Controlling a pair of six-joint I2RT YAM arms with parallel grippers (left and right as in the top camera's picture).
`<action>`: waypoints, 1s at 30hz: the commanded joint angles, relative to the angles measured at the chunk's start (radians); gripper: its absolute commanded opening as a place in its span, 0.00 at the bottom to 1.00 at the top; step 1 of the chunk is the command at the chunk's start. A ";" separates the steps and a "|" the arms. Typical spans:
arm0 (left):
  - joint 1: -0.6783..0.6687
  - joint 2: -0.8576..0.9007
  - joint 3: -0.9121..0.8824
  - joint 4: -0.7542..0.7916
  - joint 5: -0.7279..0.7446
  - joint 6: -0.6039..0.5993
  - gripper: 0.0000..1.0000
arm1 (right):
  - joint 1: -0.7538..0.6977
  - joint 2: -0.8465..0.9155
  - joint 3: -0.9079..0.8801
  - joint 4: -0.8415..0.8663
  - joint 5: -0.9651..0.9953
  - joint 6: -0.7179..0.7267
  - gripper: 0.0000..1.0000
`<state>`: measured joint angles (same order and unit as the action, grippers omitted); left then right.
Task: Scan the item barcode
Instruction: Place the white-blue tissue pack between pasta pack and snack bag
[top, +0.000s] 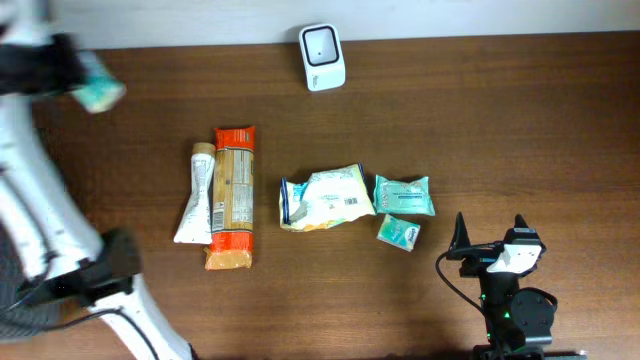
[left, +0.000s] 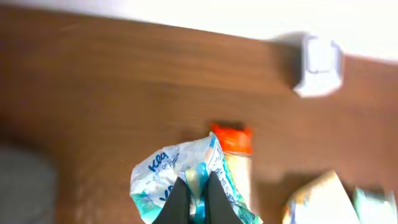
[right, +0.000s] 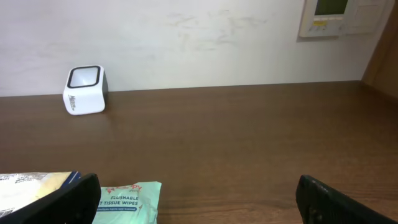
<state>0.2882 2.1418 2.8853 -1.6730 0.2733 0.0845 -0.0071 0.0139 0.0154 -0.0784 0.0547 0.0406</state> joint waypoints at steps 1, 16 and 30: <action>-0.223 0.059 0.004 -0.015 -0.007 0.130 0.00 | -0.006 -0.007 -0.004 -0.009 0.009 -0.007 0.99; -0.529 0.281 -0.614 0.179 -0.136 -0.093 0.35 | -0.006 -0.007 -0.004 -0.009 0.009 -0.006 0.99; -0.508 -0.017 -0.190 -0.016 -0.173 -0.099 0.99 | -0.006 -0.007 -0.004 -0.009 0.009 -0.007 0.99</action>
<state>-0.2230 2.3054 2.6667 -1.6848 0.1184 -0.0051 -0.0071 0.0139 0.0154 -0.0788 0.0547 0.0406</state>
